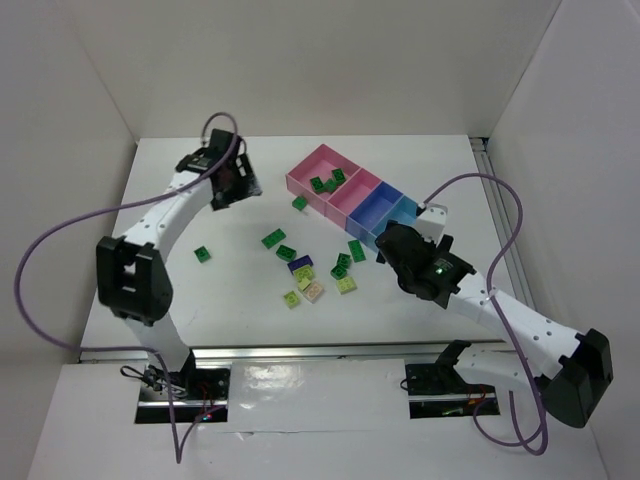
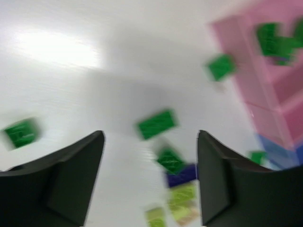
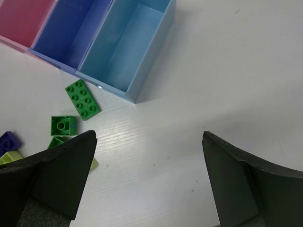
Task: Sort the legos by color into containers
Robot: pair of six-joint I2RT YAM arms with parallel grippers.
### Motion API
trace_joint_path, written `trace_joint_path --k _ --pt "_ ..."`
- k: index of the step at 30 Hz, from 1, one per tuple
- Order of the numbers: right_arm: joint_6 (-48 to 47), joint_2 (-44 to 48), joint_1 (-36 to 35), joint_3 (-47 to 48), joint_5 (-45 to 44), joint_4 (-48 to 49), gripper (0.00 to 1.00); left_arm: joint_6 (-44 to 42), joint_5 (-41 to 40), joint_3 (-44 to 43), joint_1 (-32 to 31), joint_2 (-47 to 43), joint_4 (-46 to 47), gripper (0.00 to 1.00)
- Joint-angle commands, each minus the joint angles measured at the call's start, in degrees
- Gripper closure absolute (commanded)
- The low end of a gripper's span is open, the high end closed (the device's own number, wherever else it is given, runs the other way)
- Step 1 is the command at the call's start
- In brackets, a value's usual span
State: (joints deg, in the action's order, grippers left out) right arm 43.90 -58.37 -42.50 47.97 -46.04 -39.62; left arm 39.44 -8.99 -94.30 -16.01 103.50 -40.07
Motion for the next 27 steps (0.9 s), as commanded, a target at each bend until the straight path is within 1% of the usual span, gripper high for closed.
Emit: trace_joint_path --k 1,2,3,4,6,7,11,15,19,21,23,24,27 --pt "0.0 -1.0 -0.7 0.1 -1.8 1.3 0.00 2.0 -14.0 13.9 6.6 -4.7 -7.3 0.12" --pt "0.0 -1.0 -0.7 0.1 -1.8 1.3 0.00 2.7 -14.0 16.1 8.4 -5.4 -7.3 0.10" --pt "-0.7 -1.0 -0.7 -0.4 -1.8 2.3 0.00 2.7 -13.4 17.8 12.1 -6.0 -7.3 0.07" --pt "-0.7 -1.0 -0.7 -0.4 -1.8 2.8 0.00 2.7 -12.4 20.4 13.8 -6.0 -6.4 0.03" --pt "-1.2 -1.0 -0.7 -0.9 -1.2 3.6 0.00 1.4 -8.9 22.5 17.3 -6.0 -4.8 0.03" --pt "-1.2 -1.0 -0.7 -0.9 -1.2 3.6 0.00 1.4 -7.8 23.9 18.2 -6.0 -4.2 0.03" --pt "-1.2 -1.5 -0.7 -0.9 -0.7 4.1 0.00 2.0 -4.6 24.5 20.5 -2.4 -3.4 0.05" --pt "-1.2 -2.1 -0.7 -0.4 -0.1 4.1 0.00 3.1 -1.3 23.7 21.2 1.6 -2.6 0.15" --pt "-1.2 -2.1 -0.7 -0.4 -0.1 4.7 0.00 3.6 -0.4 23.9 21.2 2.7 -1.2 0.26" --pt "-1.2 -2.1 -0.7 -0.4 -0.1 4.7 0.00 3.6 -0.4 23.9 21.2 2.7 -0.7 0.37" --pt "-1.2 -2.6 -0.7 -0.4 -0.1 4.7 0.00 3.6 -0.4 23.9 21.2 2.7 -0.7 0.42" --pt "-1.2 -2.6 -0.7 -0.4 -0.1 4.7 0.00 3.6 -0.4 23.9 21.2 2.7 -0.7 0.52" --pt "-1.2 -2.6 -0.7 -0.4 0.4 5.3 0.00 3.0 -0.4 22.7 21.2 2.7 -0.7 0.63"
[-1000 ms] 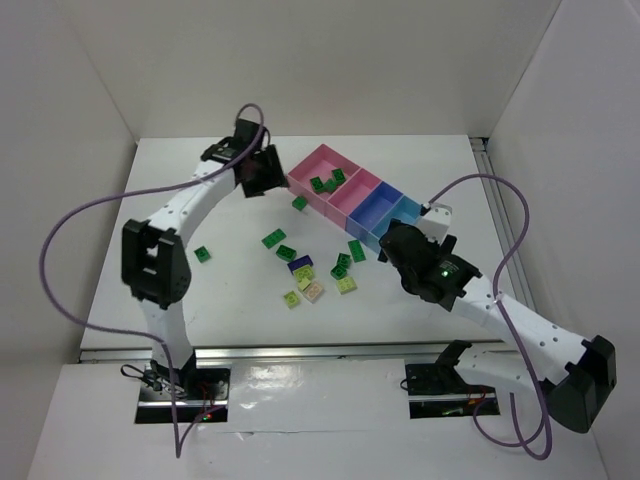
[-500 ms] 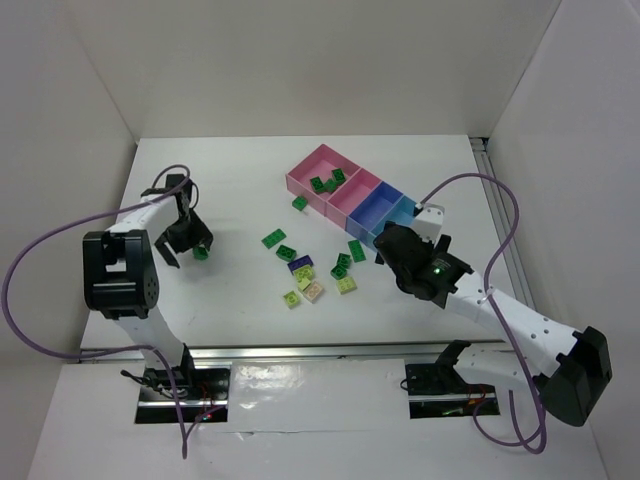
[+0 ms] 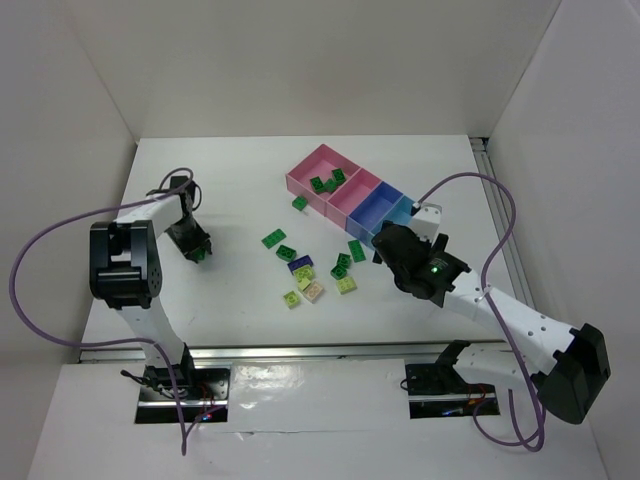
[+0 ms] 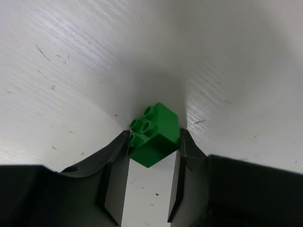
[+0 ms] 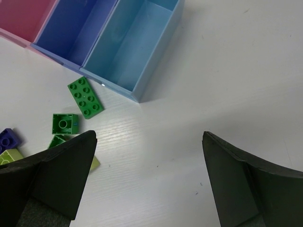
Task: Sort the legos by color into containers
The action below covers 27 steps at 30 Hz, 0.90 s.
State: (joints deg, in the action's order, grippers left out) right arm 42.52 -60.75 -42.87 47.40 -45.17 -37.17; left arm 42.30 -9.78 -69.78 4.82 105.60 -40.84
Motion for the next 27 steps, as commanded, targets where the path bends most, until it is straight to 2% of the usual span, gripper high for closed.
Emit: trace_joint_path --k 1,8,12,15,19,23,27 --pt "0.2 -0.2 -0.4 0.2 -0.4 2.8 0.00 -0.5 0.4 -2.5 0.4 0.6 0.1 0.68" --pt "0.2 -0.2 -0.4 -0.4 -0.4 2.8 0.00 -3.3 1.2 -7.2 -6.5 -3.0 0.1 0.70" --pt "0.2 -0.2 -0.4 -0.4 -0.4 2.8 0.00 -3.8 6.1 -14.1 -14.3 -1.6 -0.5 0.77" --pt "0.2 -0.2 -0.4 -0.4 -0.4 2.8 0.00 -2.7 7.5 -21.9 -20.4 0.9 0.1 0.77" --pt "0.2 -0.2 -0.4 -0.4 -0.4 2.8 0.00 -2.0 10.1 -35.0 -25.4 8.6 0.1 0.76" --pt "0.2 -0.2 -0.4 0.2 -1.5 0.6 0.00 -1.3 12.2 -51.5 -28.5 19.3 0.1 0.73" --pt "1.5 1.1 -0.9 0.9 -1.5 -1.0 0.00 1.0 14.5 -61.7 -29.1 26.5 1.0 0.67"
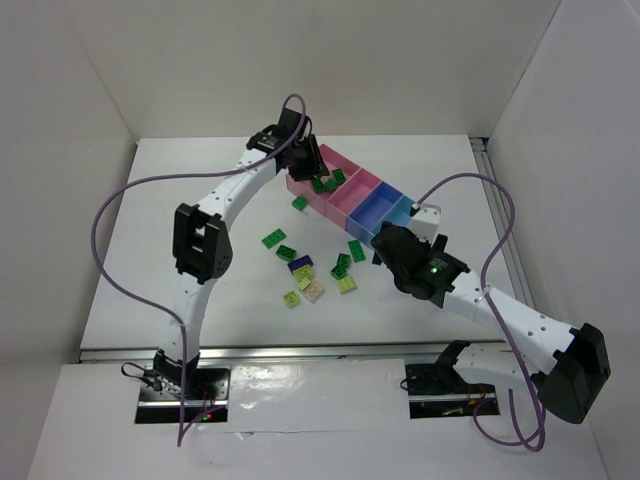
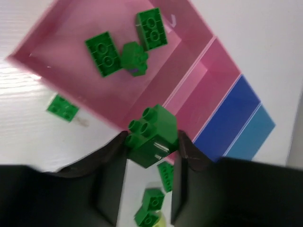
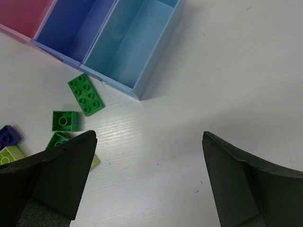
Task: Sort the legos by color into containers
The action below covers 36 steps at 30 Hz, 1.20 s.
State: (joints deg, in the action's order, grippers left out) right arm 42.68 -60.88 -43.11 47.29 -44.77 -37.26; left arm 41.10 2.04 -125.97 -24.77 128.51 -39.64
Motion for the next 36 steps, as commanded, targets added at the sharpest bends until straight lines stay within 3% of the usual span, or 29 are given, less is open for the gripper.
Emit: trace_joint_path --k 1,4,7,12,16,19,22,26,32,36 --pt "2.0 2.0 -0.7 1.0 -1.9 -1.6 0.00 2.8 3.9 -7.1 0.5 6.5 0.5 0.50" --pt "2.5 3.5 -0.7 1.0 -1.9 -3.4 0.00 3.4 7.1 -11.5 0.5 8.7 1.0 0.21" --pt "3.1 4.7 -0.7 -0.3 -1.9 -4.1 0.00 1.8 7.1 -8.4 0.5 5.1 2.5 0.12" --pt "-1.3 3.8 -0.7 -0.9 0.4 -0.1 0.00 -4.9 1.5 1.6 0.5 -8.5 1.1 0.16" --pt "-8.5 -3.0 -2.5 3.1 9.8 7.6 0.00 -6.6 -8.9 18.7 1.7 -20.7 -0.9 0.17" --pt "-8.5 -10.9 -5.6 8.2 10.4 11.0 0.00 -6.6 -10.6 26.5 5.8 -27.1 -2.3 0.15" --pt "-8.5 -18.3 -6.8 13.1 10.4 14.0 0.01 -8.3 -11.9 35.9 10.9 -33.5 -2.8 0.05" --pt "-8.1 -26.3 -7.3 18.5 9.2 14.7 0.06 -16.7 -6.4 39.3 14.1 -33.5 -2.7 0.06" --pt "-3.2 -34.3 -6.3 24.1 10.9 8.3 0.19 -16.7 -8.7 43.3 14.1 -30.6 -4.7 0.10" --pt "0.2 -35.0 -3.8 22.8 13.4 7.6 0.22 -15.6 -5.0 45.1 14.1 -30.6 -2.5 0.10"
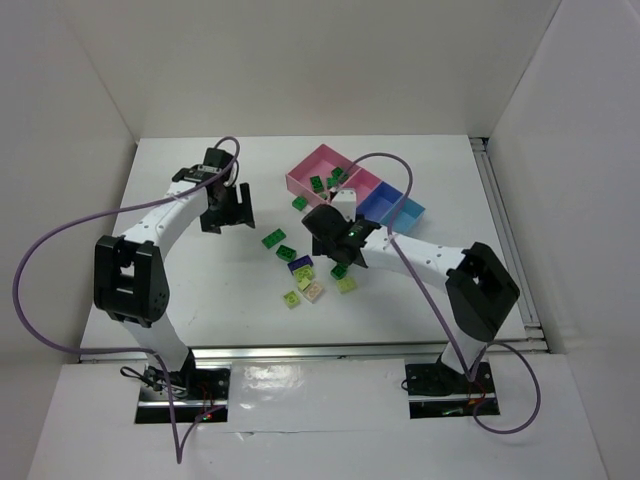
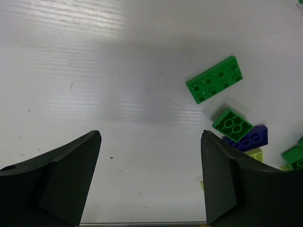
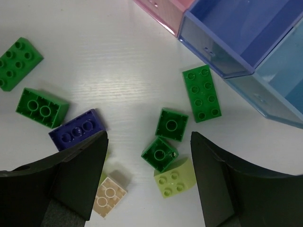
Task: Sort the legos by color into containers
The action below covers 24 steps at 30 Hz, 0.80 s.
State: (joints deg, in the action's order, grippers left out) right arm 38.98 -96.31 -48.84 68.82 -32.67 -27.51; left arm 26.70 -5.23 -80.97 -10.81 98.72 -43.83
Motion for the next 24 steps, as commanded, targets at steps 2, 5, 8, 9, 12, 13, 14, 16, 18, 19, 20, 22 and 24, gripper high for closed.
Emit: trace_joint_path --k 2,5,8,9,12,13,14,16,18,19,20,22,24 --pt "5.0 -0.1 4.3 0.6 4.1 -1.5 0.20 -1.2 4.1 0.1 0.1 -0.8 2.3 0.11" --pt "5.6 -1.9 6.1 0.6 5.4 -2.1 0.18 -0.7 4.1 0.1 -0.4 0.4 2.3 0.11" --pt "6.1 -4.5 6.7 1.1 7.4 -2.7 0.18 -0.7 4.1 -0.4 -0.4 0.4 2.3 0.11" --pt "6.9 -5.1 6.7 1.1 8.0 -2.7 0.18 -0.7 4.1 -0.4 -0.4 0.4 1.7 0.11" --pt "6.9 -5.1 7.2 -0.8 10.3 -0.2 0.19 -0.7 4.1 -0.4 -0.4 0.4 1.7 0.11" --pt "6.9 -5.6 7.2 -0.8 10.9 0.3 0.19 -0.7 4.1 0.1 -0.4 0.4 1.7 0.11" --pt "6.9 -5.6 7.7 -1.3 11.5 0.3 0.22 -0.7 4.1 0.1 -0.4 0.4 1.7 0.11" --pt "6.9 -7.4 7.7 -0.8 11.5 -0.3 0.25 -0.7 4.1 0.8 -0.4 0.4 1.7 0.12" --pt "6.9 -7.9 7.7 -0.8 12.0 -0.3 0.32 -0.7 4.1 1.4 -0.4 1.0 2.3 0.12" --pt "6.9 -7.9 7.7 -0.8 12.0 -0.3 0.36 -0.7 4.6 1.4 -0.4 1.0 2.3 0.12" --pt "6.9 -8.4 7.7 -0.8 12.0 -0.3 0.39 -0.7 4.6 1.4 -0.4 1.5 2.3 0.12" --pt "6.9 -8.5 7.7 -0.8 12.5 -0.3 0.40 -0.7 4.6 1.4 -0.4 1.5 2.3 0.12" --pt "6.9 -9.1 7.7 -0.8 12.5 -0.3 0.40 -1.2 4.6 1.4 -0.4 1.5 2.3 0.12"
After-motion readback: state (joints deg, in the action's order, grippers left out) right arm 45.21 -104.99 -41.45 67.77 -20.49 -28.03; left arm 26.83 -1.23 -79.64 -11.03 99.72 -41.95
